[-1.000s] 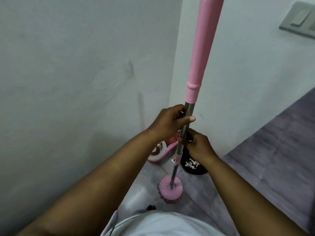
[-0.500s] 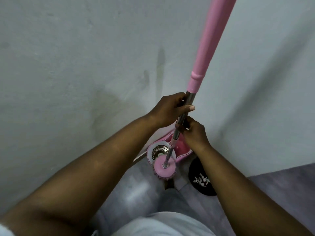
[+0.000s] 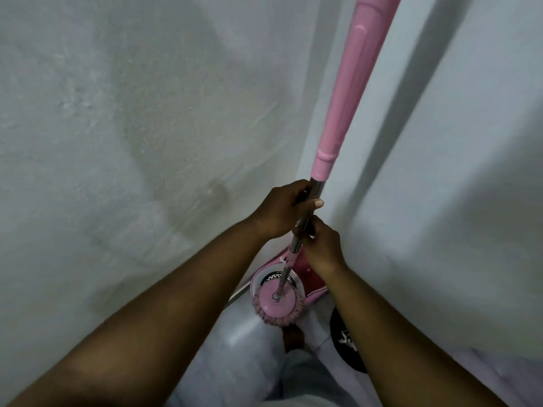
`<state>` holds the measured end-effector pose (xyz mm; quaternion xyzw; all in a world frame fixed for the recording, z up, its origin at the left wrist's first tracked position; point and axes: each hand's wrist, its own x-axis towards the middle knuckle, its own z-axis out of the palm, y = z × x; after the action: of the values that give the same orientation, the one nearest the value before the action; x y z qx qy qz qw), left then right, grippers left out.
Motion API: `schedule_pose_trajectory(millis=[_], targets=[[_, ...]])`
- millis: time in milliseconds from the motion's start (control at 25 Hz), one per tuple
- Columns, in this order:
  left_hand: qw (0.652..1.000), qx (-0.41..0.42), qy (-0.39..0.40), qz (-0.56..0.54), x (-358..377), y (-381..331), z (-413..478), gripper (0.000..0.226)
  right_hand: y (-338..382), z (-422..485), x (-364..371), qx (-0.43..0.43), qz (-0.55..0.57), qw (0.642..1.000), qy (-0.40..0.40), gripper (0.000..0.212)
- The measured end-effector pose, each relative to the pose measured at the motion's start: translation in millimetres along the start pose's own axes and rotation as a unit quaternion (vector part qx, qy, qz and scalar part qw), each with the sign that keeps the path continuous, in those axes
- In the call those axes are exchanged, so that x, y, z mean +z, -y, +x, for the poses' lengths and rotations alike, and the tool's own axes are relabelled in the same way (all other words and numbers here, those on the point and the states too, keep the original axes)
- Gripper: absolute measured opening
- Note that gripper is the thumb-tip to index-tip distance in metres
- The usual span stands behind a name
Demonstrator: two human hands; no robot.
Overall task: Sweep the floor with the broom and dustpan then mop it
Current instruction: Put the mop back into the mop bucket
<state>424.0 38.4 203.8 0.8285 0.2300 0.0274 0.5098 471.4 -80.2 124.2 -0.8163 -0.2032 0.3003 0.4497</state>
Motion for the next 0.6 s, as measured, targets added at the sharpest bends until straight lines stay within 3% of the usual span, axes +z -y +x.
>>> schedule_pose_trajectory(millis=[600], targets=[[0.997, -0.041, -0.034, 0.055, 25, 4, 96, 0.023, -2, 83, -28, 0.037, -0.055, 0.998, 0.016, 0.025]])
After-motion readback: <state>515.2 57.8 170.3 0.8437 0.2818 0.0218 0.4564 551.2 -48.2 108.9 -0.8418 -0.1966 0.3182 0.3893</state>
